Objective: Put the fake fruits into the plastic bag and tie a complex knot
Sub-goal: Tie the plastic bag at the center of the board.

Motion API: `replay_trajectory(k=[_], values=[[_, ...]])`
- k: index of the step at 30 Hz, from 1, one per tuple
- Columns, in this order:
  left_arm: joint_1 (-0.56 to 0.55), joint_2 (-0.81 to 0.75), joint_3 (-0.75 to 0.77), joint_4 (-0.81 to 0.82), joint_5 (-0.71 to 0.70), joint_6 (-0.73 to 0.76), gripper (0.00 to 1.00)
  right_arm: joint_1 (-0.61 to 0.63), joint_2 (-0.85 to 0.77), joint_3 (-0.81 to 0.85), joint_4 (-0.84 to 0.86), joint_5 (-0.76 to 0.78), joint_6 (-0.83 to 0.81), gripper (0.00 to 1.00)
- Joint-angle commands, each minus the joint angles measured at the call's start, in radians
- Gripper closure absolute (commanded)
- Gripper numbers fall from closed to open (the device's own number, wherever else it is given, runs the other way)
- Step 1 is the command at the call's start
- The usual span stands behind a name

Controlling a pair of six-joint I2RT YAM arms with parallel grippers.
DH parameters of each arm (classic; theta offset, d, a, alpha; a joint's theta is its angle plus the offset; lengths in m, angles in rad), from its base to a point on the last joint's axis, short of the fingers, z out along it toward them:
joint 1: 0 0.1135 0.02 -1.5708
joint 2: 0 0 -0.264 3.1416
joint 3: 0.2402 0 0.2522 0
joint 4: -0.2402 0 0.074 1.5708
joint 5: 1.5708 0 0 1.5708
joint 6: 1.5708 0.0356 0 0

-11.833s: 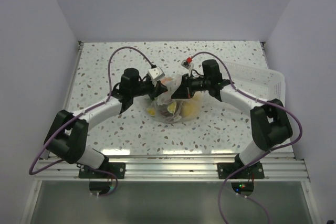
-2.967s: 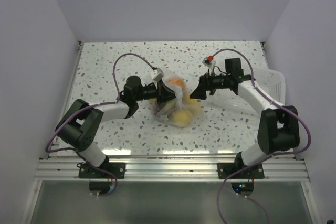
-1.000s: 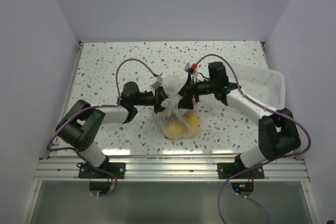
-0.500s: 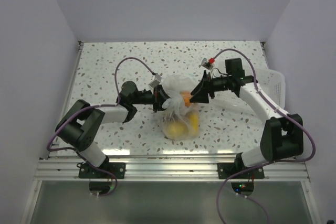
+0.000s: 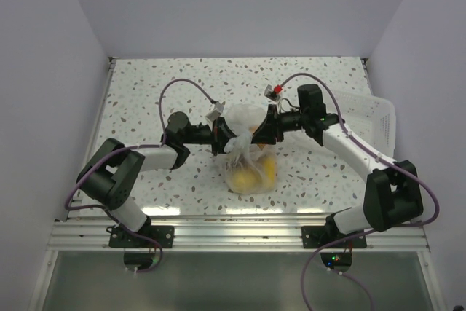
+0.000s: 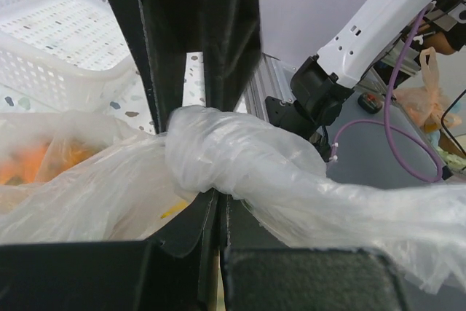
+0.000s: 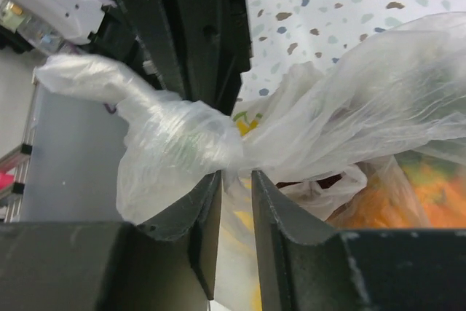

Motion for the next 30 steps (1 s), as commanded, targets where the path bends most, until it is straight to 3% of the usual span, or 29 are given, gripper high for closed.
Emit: replay_trajectory(k=[1,2,7,9,13,19,23,28,29,30], values=[[0.005,-0.036,0.003,0.035,0.05,0.017,1.0,0.0,0.019,0.001,0.217,0.113,0.13,0.75],[0.007,-0.046,0.0,0.018,0.053,0.029,1.0,0.0,0.022,0.008,0.225,0.113,0.133,0.82],[0.02,-0.049,0.005,-0.048,0.015,0.076,1.0,0.0,0.011,0.02,0.248,0.062,0.166,0.97],[0.022,-0.038,0.02,-0.049,-0.001,0.074,1.0,0.0,-0.001,0.014,0.263,0.034,0.178,0.97],[0.014,0.031,0.054,0.094,-0.039,-0.028,1.0,0.018,-0.004,0.003,0.205,0.012,0.128,0.86],[0.016,0.074,0.095,0.251,-0.055,-0.202,1.0,0.026,0.008,-0.008,0.108,0.2,0.037,1.0],[0.014,0.057,0.082,0.257,-0.036,-0.222,1.0,0.024,0.027,0.002,0.157,0.371,0.044,1.0],[0.013,0.036,0.04,0.227,-0.045,-0.199,1.0,0.024,0.027,0.029,0.19,0.37,0.112,1.0],[0.011,0.036,0.031,0.221,-0.048,-0.182,1.0,0.024,0.022,0.029,0.213,0.35,0.123,0.89],[0.013,0.036,0.028,0.21,-0.058,-0.178,1.0,0.026,0.019,0.028,0.211,0.318,0.133,0.72]])
